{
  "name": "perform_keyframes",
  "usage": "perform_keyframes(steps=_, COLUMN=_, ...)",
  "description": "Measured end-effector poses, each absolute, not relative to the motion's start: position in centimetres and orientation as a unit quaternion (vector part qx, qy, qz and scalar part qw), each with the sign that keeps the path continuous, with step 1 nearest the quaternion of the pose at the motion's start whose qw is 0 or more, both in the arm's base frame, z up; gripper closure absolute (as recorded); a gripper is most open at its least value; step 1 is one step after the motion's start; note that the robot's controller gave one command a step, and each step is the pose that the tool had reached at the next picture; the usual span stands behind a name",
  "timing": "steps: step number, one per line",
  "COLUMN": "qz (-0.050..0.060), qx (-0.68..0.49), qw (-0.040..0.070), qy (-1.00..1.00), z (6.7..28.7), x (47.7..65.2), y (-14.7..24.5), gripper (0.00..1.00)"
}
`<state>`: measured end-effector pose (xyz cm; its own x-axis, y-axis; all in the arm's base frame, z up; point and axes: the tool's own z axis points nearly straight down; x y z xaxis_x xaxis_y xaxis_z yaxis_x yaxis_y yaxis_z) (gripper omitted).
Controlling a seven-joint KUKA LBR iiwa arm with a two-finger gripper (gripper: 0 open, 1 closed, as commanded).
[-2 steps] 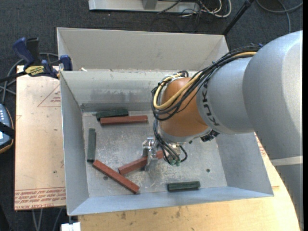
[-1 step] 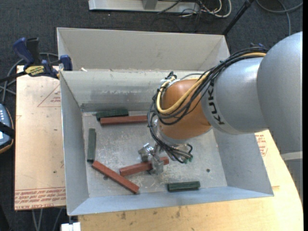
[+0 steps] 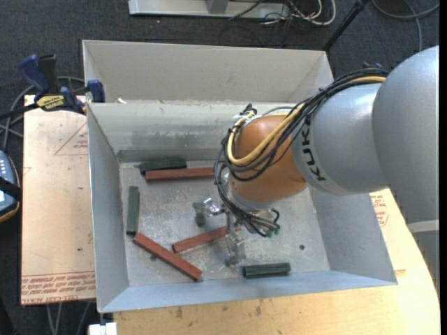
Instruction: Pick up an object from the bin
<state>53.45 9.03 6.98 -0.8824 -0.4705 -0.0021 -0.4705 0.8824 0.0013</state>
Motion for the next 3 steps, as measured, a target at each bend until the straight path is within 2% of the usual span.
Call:
perform_keyframes(steps=1, qz=0.001, qx=-0.242, qw=0.001, qy=0.970, z=7.0, x=53.5, y=9.0, gripper=1.00)
perform_keyframes(steps=2, qz=0.000, qx=-0.321, qw=0.006, qy=0.947, z=19.3, x=56.0, y=10.6, gripper=1.00)
perform_keyframes(steps=3, qz=0.001, qx=-0.320, qw=0.001, qy=0.947, z=18.9, x=55.8, y=10.6, gripper=0.00)
